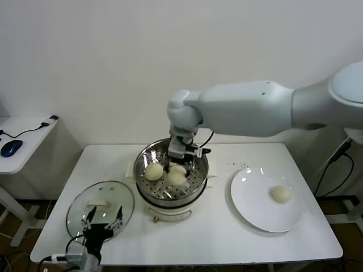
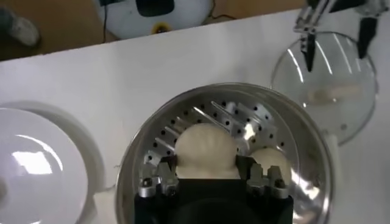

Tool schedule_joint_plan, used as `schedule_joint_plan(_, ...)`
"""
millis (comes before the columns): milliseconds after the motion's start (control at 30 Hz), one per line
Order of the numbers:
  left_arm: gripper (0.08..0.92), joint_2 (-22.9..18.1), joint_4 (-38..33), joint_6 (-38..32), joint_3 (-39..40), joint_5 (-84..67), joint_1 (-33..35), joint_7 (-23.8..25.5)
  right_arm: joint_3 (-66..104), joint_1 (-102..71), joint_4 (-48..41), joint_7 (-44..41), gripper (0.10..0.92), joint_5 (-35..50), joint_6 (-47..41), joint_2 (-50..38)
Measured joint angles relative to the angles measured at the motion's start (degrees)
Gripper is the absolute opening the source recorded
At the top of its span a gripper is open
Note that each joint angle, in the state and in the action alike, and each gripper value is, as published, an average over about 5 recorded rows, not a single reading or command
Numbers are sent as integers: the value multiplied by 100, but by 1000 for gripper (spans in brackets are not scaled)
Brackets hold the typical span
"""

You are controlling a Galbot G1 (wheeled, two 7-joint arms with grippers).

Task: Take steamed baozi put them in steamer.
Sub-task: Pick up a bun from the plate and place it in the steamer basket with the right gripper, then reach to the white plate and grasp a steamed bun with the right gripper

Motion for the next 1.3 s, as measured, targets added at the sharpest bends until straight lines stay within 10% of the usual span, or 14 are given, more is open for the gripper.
schedule_joint_plan(800,823,0,-53,-21,-23,17,73,-20,228,-587,-512,31,822,-606,518,403)
schedule_joint_plan(1300,823,-3,-91,-52,-94,18,10,-17,-1053,1200,-460,-530,823,916,-67,-1545)
